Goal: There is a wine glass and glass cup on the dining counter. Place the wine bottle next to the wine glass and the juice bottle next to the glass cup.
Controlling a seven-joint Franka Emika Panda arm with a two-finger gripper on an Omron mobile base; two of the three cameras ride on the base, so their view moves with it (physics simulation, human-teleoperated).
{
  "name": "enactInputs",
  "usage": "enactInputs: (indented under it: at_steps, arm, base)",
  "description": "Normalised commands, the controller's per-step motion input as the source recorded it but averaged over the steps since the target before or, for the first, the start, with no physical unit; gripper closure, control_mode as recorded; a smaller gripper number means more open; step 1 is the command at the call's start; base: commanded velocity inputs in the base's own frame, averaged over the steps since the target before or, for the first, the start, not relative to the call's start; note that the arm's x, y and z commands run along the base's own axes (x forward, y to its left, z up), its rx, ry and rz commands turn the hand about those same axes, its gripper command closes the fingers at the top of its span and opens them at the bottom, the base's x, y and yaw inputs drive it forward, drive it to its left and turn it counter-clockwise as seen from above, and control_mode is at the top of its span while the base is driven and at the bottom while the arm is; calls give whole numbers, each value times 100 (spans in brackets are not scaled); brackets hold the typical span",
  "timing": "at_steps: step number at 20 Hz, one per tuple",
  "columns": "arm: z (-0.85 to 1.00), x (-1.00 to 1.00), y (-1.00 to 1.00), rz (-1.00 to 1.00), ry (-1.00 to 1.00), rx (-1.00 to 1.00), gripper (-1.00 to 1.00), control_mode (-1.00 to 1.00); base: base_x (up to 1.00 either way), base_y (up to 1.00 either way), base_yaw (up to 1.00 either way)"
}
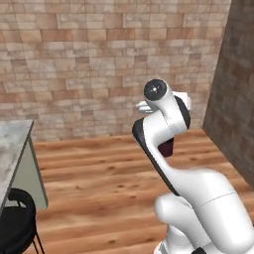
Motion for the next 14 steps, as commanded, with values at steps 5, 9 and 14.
enactInputs:
  at_steps: [5,9,14]
  arm:
    - [0,0,0,0,0,0,100,100]
    - [0,0,0,0,0,0,100,100]
    - [0,0,0,0,0,0,100,100]
  base:
    - [84,-19,15]
    - [83,-19,18]
    - [79,-15,28]
